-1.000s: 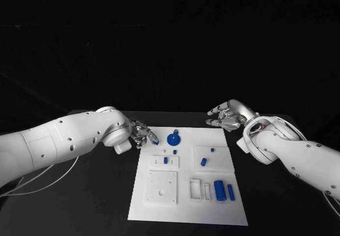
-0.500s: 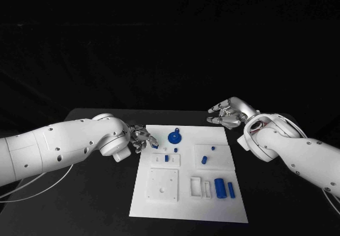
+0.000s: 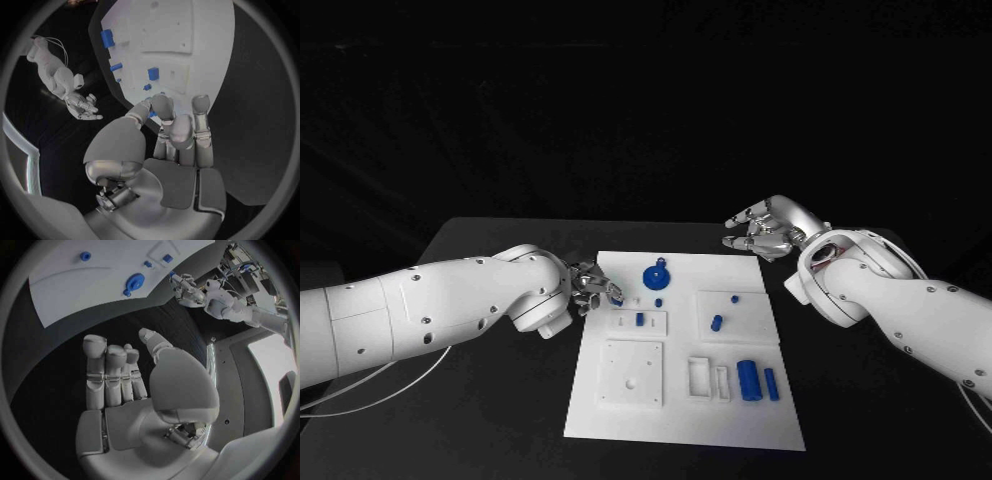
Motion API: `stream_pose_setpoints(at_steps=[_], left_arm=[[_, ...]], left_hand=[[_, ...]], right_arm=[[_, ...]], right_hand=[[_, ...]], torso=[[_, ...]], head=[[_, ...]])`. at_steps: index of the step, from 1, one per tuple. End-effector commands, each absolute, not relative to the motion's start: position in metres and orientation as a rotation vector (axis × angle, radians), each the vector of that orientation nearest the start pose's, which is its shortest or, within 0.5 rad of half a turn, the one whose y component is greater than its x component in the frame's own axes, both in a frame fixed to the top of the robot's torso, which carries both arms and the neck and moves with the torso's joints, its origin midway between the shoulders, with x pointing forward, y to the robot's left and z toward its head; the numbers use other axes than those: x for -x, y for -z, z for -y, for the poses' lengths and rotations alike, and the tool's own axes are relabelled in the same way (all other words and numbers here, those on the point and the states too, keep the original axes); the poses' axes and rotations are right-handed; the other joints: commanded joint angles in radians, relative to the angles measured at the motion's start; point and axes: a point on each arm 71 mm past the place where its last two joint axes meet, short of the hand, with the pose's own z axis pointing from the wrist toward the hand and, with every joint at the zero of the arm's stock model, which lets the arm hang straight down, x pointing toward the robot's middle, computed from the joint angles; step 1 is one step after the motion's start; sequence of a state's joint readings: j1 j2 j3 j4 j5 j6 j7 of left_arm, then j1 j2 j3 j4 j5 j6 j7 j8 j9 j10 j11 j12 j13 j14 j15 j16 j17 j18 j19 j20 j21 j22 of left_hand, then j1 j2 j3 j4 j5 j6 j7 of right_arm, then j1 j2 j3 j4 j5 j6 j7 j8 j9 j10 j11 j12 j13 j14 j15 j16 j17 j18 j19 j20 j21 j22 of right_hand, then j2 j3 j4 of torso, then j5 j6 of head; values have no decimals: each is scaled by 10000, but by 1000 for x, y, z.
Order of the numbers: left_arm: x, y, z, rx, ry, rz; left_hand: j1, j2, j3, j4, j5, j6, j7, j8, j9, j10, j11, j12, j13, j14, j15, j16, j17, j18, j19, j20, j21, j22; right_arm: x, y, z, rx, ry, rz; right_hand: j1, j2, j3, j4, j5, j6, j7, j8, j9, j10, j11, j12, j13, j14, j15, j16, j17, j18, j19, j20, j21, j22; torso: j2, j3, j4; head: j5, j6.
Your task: Assemble the parts on the task board
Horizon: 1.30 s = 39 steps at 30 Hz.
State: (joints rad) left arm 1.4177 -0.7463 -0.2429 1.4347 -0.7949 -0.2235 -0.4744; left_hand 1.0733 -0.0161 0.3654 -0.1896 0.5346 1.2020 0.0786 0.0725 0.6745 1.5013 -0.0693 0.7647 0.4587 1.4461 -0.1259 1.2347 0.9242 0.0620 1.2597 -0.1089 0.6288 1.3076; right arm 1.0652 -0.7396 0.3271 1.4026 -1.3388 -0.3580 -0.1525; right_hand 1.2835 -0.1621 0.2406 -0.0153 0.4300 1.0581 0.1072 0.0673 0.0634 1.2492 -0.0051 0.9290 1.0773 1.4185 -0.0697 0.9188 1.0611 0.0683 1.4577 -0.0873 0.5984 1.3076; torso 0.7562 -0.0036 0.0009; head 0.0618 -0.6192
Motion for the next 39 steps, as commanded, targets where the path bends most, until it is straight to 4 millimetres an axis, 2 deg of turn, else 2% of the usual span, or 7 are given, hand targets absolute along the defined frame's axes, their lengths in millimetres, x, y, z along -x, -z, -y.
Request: stream_pose_setpoints(at_steps=[1, 19, 31, 39], left_arm=[[-513, 186, -204, 5061, 4783, -20415], [-506, 198, -196, 4373, 4481, -21024], [-504, 201, -194, 3995, 4348, -20844], [-503, 202, -194, 3805, 4223, -20971]], left_hand=[[69, 45, 30, 25, 32, 1793, -1241, -14, 1137, 102, -330, 23, -25, -12, 20, 48, 2, 94, -6, 71, 49, 184], [48, 77, 11, 36, -22, 1824, -1254, -7, 1215, 103, -326, 71, -98, -19, 33, 61, 8, 178, -25, 158, 68, 184], [26, 114, 6, 61, -78, 1817, -1254, -15, 1238, 104, -325, 84, -148, -18, 31, 55, -10, 215, -24, 179, 81, 181], [34, 116, 7, 57, -93, 1818, -1255, -13, 1243, 102, -329, 92, -158, -18, 30, 52, -20, 221, -22, 183, 83, 180]], right_arm=[[-530, 128, 208, -2392, -7478, -14740], [-529, 129, 209, -2391, -7466, -14752], [-529, 129, 209, -2396, -7454, -14763], [-529, 129, 209, -2396, -7450, -14770]], right_hand=[[-72, 5, 40, 4, 35, -46, -10, -56, -15, -39, -1, -10, 0, -46, 6, -30, -9, 166, 36, 5, -4, 736], [-90, -2, 77, -18, 110, -47, -10, -57, -15, -41, -3, -11, 1, -47, 4, -32, -9, 166, 35, 3, -8, 735], [-87, -4, 81, -23, 113, -46, -10, -56, -15, -39, -4, -8, 4, -46, 4, -30, -8, 166, 37, 3, -1, 736], [-87, -4, 81, -23, 113, -46, -10, -56, -15, -39, -4, -8, 4, -46, 4, -30, -8, 166, 37, 3, -1, 736]], torso=[[8, 2, -1], [3, -11, 12], [4, -7, 21], [7, -1, 4]], head=[[-16, -28], [-43, -82], [-49, -84], [-40, -84]])
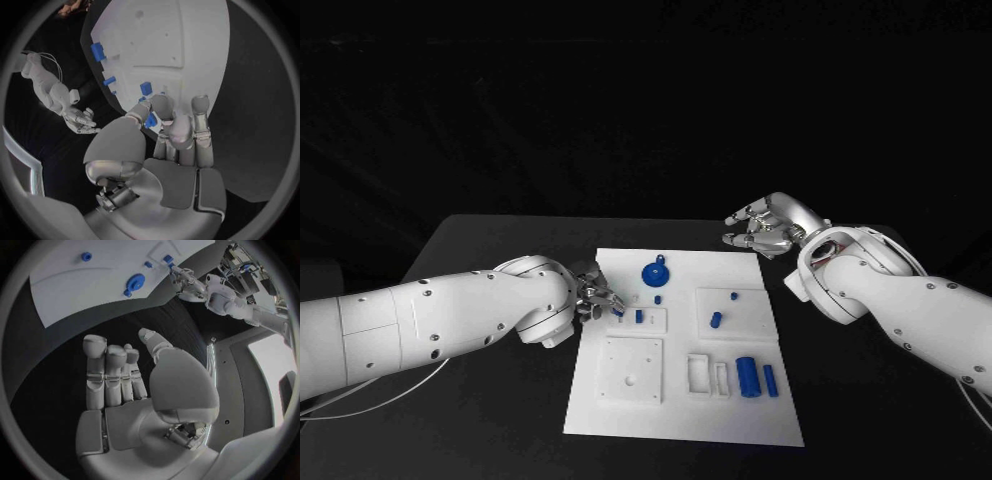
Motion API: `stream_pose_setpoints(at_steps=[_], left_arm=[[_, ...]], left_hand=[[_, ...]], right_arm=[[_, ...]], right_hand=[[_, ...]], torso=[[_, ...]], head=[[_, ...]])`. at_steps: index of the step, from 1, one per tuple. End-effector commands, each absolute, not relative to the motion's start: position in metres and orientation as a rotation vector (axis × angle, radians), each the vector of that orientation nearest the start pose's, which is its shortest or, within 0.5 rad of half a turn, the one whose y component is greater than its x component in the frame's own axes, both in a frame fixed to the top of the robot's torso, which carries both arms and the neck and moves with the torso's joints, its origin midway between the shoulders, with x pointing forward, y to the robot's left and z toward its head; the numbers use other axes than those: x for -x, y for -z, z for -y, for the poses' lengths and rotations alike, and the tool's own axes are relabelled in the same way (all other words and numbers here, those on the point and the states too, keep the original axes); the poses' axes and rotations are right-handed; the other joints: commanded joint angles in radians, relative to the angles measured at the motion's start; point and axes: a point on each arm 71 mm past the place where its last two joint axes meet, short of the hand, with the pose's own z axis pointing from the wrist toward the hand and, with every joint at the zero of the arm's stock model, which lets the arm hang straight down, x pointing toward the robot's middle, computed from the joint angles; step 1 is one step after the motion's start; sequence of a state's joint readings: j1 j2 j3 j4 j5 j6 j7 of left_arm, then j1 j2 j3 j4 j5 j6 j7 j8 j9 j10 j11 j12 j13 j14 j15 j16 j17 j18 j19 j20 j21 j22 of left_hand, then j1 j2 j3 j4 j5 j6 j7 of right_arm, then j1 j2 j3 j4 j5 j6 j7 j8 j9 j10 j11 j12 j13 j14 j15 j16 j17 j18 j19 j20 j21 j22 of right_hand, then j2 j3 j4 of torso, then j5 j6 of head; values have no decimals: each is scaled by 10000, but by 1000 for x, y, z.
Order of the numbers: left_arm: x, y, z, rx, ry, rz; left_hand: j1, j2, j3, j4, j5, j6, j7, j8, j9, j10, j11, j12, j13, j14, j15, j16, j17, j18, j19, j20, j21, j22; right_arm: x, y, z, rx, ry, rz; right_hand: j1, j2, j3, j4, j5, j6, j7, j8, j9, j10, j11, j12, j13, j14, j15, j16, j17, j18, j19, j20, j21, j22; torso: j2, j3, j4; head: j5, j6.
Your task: Assemble the parts on the task board
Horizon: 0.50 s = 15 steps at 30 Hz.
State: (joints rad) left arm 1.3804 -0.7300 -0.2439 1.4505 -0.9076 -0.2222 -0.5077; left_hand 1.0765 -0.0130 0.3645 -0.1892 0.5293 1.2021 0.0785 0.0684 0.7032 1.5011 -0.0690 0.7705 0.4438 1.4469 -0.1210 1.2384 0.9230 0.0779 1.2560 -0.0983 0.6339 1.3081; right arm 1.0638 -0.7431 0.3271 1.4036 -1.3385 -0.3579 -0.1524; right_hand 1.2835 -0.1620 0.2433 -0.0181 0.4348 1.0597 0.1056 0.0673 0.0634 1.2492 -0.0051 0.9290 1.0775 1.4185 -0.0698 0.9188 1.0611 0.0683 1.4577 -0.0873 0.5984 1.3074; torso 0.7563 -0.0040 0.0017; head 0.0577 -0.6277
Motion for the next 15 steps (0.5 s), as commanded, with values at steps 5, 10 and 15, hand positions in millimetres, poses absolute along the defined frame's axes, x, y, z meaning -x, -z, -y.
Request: stream_pose_setpoints(at_steps=[5, 10, 15], left_arm=[[-502, 204, -194, 3662, 4120, -21201], [-501, 206, -193, 3584, 4059, -21340], [-500, 207, -192, 3525, 4020, -21401]], left_hand=[[2, 100, 20, 56, -68, 1799, -1250, 20, 957, 107, -327, 39, -25, -29, -16, 11, -19, 60, 12, 74, 34, 176], [2, 100, 20, 56, -68, 1799, -1250, 20, 957, 107, -327, 39, -25, -29, -16, 11, -19, 60, 12, 74, 34, 176], [5, 105, 12, 56, -90, 1791, -1248, 24, 965, 104, -326, 40, -43, -33, -14, 6, -32, 49, 5, 64, 31, 174]], right_arm=[[-529, 129, 210, -2389, -7451, -14780], [-530, 129, 210, -2392, -7451, -14784], [-530, 130, 210, -2394, -7455, -14789]], right_hand=[[-103, -6, 71, -22, 86, -61, 6, -57, -15, -42, -3, -15, -2, -48, 4, -39, -13, 165, 36, 2, 9, 740], [-106, -2, 79, -24, 92, -61, 7, -57, -15, -36, -4, -6, 5, -46, 3, -34, -10, 166, 35, 1, 6, 739], [-106, -2, 79, -24, 92, -61, 7, -57, -15, -36, -4, -6, 5, -46, 3, -34, -10, 166, 35, 1, 6, 739]], torso=[[6, 0, 7], [9, 4, 8], [5, 6, -1]], head=[[-9, -11], [-2, -22], [1, -36]])
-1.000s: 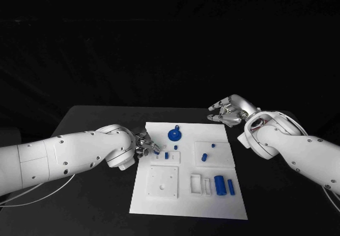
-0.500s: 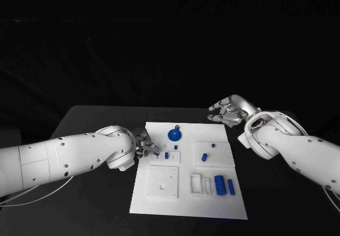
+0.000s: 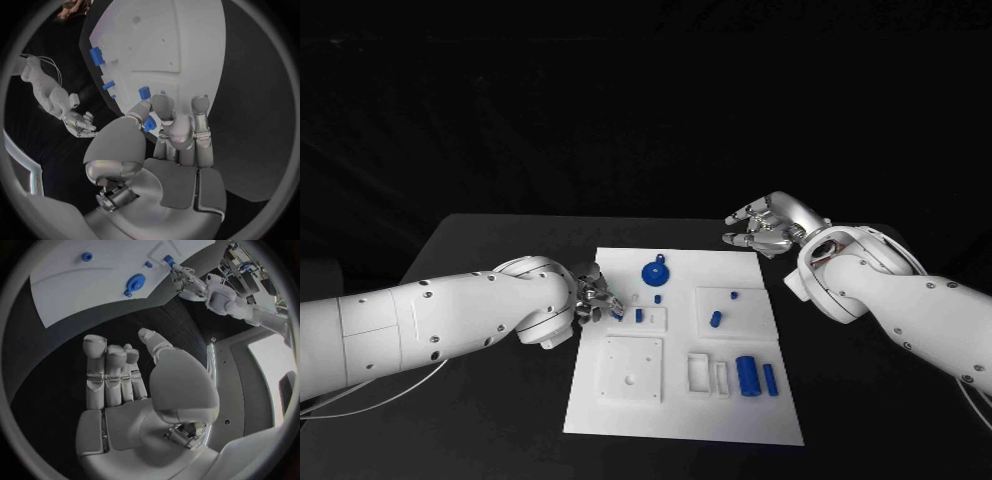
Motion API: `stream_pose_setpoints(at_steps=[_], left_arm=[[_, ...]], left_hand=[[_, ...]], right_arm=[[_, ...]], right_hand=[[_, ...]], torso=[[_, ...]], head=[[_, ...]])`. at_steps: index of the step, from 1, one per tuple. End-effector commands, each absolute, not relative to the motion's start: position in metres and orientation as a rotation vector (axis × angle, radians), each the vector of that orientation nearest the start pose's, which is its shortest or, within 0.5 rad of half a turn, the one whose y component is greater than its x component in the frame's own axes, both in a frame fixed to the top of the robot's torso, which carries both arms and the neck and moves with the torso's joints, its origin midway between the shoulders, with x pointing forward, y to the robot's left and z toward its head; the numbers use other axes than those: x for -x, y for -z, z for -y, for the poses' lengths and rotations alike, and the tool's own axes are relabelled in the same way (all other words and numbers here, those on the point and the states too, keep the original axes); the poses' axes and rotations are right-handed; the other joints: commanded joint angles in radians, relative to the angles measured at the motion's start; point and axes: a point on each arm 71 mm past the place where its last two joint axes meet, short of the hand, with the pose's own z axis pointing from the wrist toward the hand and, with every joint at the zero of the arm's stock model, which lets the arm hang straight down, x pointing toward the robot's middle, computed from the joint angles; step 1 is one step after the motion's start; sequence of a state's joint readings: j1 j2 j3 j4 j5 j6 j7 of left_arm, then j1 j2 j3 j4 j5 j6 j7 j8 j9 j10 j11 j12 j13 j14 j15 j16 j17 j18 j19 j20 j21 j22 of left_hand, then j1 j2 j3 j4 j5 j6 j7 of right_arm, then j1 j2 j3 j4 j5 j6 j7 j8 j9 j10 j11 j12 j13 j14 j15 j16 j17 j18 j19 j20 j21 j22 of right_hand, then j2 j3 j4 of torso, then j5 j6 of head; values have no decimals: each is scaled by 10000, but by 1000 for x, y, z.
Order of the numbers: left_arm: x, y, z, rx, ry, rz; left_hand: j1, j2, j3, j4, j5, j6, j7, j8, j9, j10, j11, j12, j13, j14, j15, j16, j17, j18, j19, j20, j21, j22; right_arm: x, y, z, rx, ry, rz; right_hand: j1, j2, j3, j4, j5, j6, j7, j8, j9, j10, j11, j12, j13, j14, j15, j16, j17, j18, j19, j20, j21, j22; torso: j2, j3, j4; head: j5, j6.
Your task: Assemble the parts on the task board
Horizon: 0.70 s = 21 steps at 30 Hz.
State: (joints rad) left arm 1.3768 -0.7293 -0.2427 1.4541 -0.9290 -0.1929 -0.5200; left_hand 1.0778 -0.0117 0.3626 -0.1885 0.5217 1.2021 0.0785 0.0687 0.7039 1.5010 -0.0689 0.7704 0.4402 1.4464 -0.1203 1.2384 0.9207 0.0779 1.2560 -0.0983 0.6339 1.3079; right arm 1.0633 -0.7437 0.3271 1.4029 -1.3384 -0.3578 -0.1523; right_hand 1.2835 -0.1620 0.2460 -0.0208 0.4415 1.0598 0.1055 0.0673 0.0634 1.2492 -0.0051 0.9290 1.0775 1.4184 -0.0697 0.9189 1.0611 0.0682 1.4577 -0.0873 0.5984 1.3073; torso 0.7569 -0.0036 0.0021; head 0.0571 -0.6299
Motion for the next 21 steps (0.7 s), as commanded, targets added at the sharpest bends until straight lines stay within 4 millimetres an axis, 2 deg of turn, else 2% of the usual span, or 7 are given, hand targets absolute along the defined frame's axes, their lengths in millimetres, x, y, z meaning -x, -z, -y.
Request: stream_pose_setpoints(at_steps=[1, 21], left_arm=[[-500, 208, -192, 3519, 4015, -21409], [-498, 212, -191, 3301, 3847, -21811]], left_hand=[[-8, 92, 30, 49, -14, 1791, -1248, 21, 957, 105, -327, 40, -8, -28, -22, 6, -8, 49, 5, 64, 32, 176], [1, 107, 1, 70, -123, 1778, -1242, 13, 910, 106, -315, 55, -38, -41, -13, -6, -45, 21, 2, 42, 22, 173]], right_arm=[[-530, 130, 210, -2394, -7455, -14790], [-530, 131, 210, -2402, -7446, -14807]], right_hand=[[-106, -2, 52, 3, 25, -62, 8, -57, -15, -36, -4, -6, 4, -46, 3, -34, -9, 166, 35, 2, 6, 739], [-127, 0, 87, -10, 46, -58, 8, -56, -15, -38, -4, -8, 4, -44, 2, -30, -5, 166, 35, 0, 9, 739]], torso=[[-1, 1, -4], [4, -1, 1]], head=[[5, -14], [-9, -46]])
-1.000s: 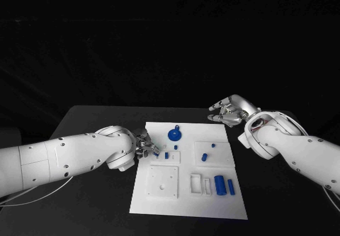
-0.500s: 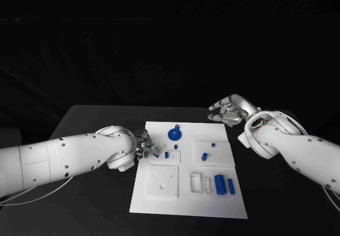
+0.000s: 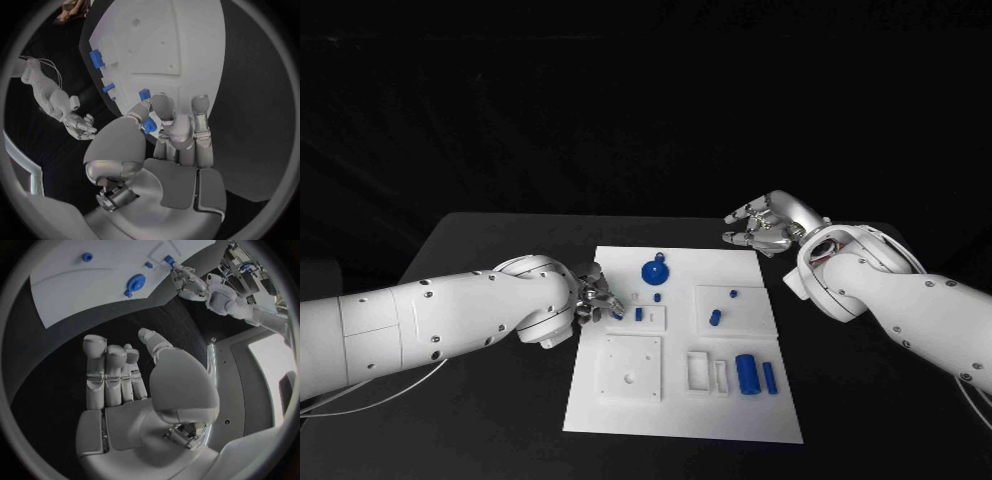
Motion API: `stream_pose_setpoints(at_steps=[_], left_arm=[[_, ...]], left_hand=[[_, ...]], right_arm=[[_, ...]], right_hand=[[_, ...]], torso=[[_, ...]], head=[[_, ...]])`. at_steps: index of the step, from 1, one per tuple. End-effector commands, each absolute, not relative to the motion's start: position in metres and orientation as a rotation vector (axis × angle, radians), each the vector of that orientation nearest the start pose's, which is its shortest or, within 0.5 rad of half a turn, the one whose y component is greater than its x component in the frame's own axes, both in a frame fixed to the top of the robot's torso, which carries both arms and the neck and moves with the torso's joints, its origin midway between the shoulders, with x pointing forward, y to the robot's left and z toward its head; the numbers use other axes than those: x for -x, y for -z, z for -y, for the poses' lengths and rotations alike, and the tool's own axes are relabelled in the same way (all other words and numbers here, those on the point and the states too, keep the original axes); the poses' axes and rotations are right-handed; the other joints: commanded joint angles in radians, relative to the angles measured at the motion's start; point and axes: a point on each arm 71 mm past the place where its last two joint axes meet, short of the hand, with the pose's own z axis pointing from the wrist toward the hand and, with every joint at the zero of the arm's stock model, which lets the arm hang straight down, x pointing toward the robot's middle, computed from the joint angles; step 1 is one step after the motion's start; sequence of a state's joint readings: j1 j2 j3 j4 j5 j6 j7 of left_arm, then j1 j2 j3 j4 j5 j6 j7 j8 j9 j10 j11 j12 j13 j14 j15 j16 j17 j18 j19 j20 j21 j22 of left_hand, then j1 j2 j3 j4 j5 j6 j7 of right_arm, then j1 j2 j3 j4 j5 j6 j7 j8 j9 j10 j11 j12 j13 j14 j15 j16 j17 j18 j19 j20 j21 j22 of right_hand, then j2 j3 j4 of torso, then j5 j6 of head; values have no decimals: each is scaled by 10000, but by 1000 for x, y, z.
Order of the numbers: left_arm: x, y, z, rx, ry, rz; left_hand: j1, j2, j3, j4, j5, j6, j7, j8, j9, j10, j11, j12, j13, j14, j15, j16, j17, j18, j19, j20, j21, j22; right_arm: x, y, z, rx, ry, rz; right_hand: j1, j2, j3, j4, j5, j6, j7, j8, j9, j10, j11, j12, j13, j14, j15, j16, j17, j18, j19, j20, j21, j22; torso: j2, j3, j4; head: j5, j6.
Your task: Assemble the parts on the task board
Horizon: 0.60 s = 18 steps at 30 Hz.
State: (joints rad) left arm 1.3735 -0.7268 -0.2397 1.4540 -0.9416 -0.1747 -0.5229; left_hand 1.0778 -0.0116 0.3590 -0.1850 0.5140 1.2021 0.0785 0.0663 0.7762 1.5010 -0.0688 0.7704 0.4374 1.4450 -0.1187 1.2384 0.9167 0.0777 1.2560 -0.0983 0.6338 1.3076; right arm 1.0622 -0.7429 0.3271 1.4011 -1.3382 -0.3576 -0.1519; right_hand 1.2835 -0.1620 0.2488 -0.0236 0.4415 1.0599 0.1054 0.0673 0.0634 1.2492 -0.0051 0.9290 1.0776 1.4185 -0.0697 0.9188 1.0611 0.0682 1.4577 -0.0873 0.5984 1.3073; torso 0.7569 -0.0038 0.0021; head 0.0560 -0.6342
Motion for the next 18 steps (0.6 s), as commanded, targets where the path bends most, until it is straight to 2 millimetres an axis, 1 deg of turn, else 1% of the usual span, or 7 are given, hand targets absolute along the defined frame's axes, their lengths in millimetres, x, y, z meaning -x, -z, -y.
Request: stream_pose_setpoints(at_steps=[1, 5, 18], left_arm=[[-498, 212, -192, 3283, 3832, -21844], [-497, 213, -192, 3225, 3783, -21948], [-497, 213, -192, 3134, 3749, -22083]], left_hand=[[4, 107, 24, 41, -64, 1775, -1238, 34, 165, 104, -312, 56, -13, -34, -27, -8, -10, 17, -3, 43, 19, 176], [6, 108, 14, 48, -87, 1773, -1236, 32, 148, 106, -310, 54, -17, -37, -24, -6, -8, 16, -7, 46, 14, 175], [-27, 163, -18, 85, -97, 1855, -1257, 55, 116, 106, -316, 86, -9, -29, -21, 48, 51, -6, -6, 40, 12, 179]], right_arm=[[-530, 131, 210, -2402, -7447, -14808], [-530, 131, 210, -2402, -7448, -14810], [-530, 131, 209, -2400, -7466, -14818]], right_hand=[[-127, 0, 58, 18, 46, -59, 9, -56, -15, -38, -4, -8, 4, -44, 2, -29, -5, 166, 35, 0, 9, 740], [-127, 0, 58, 18, 46, -59, 9, -56, -15, -38, -4, -8, 4, -44, 2, -29, -5, 166, 35, 0, 9, 740], [-127, 0, 58, 18, 46, -59, 9, -56, -15, -38, -4, -8, 4, -44, 2, -29, -5, 166, 35, 0, 9, 740]], torso=[[2, 1, -1], [2, -3, -2], [5, 2, 3]], head=[[4, -2], [6, -14], [5, -33]])
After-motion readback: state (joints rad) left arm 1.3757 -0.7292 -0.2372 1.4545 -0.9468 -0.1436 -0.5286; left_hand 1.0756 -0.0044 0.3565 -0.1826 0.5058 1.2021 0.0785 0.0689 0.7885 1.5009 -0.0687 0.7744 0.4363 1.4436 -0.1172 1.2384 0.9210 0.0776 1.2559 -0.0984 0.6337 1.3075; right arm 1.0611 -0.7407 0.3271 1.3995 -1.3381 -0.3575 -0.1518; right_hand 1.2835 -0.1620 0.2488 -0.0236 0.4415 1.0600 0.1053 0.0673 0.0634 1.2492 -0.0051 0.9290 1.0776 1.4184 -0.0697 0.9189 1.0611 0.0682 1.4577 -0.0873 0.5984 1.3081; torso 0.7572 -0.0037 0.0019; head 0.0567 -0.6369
